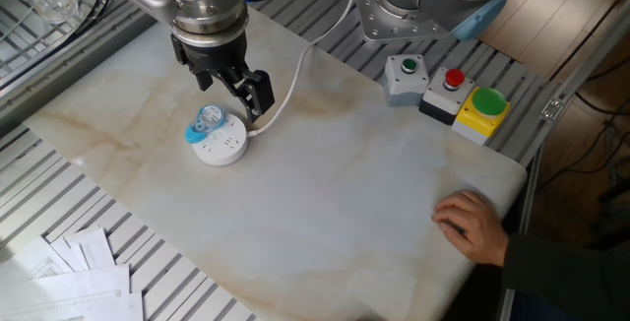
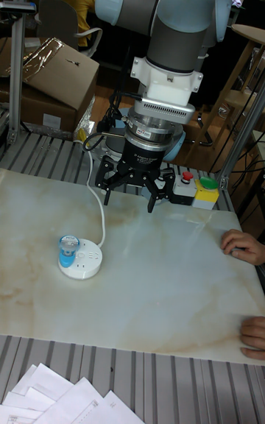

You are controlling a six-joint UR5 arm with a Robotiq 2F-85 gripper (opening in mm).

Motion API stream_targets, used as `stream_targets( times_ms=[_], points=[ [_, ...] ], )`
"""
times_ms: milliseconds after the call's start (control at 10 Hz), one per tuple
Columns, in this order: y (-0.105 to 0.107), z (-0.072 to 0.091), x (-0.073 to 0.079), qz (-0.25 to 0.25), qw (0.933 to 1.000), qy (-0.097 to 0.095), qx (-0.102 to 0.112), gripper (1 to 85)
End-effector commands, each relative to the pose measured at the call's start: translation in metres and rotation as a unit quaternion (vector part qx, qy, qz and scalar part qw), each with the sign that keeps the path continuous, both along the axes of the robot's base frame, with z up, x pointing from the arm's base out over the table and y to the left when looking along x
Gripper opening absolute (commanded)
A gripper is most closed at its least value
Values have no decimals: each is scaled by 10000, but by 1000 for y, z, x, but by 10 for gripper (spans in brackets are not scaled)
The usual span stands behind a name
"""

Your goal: Turn off the power strip by pressing the button

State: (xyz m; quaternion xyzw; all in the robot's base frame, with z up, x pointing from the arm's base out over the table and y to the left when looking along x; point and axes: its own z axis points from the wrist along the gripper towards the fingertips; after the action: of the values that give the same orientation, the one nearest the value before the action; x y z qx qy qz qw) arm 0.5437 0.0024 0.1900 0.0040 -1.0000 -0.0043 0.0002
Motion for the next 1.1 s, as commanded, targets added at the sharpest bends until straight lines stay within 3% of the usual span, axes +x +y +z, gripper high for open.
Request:
stream_targets(
  times_ms=[0, 500, 700, 900, 1000],
  points=[
    [-59, 9, 31, 1926, 9722, -384, -1278, 10],
    [-58, 8, 32, 1923, 9716, -400, -1319, 10],
    [-68, 11, 35, 2087, 9651, -406, -1531, 10],
    [-64, 8, 26, 1809, 9732, -293, -1387, 10],
    [-53, 2, 17, 1750, 9778, -196, -1137, 10]
  ],
)
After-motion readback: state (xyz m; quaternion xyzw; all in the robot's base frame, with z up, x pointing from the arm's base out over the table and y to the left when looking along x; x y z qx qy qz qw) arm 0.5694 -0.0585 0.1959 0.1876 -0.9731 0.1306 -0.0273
